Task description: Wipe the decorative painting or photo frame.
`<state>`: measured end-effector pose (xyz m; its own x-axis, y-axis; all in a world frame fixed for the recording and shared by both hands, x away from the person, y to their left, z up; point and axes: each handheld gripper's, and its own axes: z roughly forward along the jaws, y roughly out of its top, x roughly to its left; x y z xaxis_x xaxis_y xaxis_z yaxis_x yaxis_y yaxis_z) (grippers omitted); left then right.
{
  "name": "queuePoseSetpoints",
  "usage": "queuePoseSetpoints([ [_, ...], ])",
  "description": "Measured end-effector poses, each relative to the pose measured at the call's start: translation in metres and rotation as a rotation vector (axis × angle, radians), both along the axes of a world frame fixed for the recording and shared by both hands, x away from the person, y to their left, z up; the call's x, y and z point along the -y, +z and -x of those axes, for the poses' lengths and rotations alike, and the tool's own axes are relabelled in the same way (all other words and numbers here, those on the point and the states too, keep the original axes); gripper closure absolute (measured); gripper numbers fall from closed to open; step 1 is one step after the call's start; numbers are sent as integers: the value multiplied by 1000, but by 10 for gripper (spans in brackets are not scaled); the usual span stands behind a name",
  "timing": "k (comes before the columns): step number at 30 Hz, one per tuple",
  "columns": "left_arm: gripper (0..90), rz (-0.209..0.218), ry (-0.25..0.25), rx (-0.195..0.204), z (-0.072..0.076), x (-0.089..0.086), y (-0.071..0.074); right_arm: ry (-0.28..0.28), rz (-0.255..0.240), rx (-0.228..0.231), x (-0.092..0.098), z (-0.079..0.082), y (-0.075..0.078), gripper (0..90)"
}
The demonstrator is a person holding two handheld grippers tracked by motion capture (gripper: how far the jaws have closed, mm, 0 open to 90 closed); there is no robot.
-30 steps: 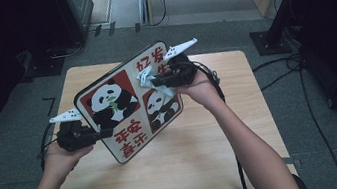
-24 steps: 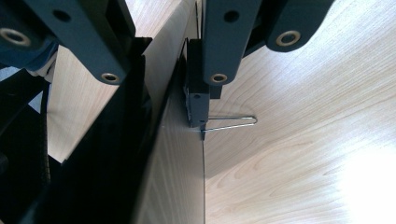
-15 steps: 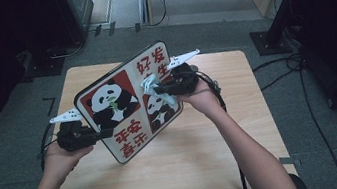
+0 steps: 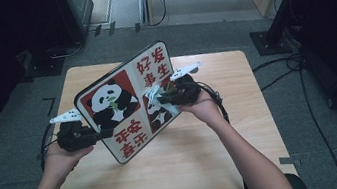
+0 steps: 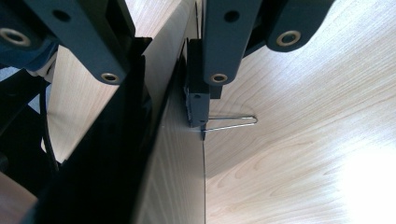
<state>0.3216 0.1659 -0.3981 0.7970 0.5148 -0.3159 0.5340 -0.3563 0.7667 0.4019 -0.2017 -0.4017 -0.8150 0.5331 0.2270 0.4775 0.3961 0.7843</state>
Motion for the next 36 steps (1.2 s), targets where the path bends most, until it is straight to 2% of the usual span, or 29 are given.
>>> queuePoseSetpoints([
  [1,783,1,1,-1,0,0,0,-2,4,-15,1,1,-6,804],
  [8,783,0,1,-1,0,0,0,-1,9,-38,3,4,-23,804],
  [10,783,0,3,-1,0,1,0,-1,4,-30,3,6,-28,804],
  [22,783,-1,2,1,1,1,0,-4,17,-86,7,12,-58,803],
  [26,782,-3,0,5,1,1,0,25,21,-58,9,15,-71,800],
  [30,781,-2,-1,5,1,1,0,17,14,-92,10,16,-82,801],
  [32,781,-4,-2,8,1,1,0,19,23,-89,9,18,-87,800],
  [36,781,1,-1,0,1,1,0,32,40,-113,9,18,-98,800],
])
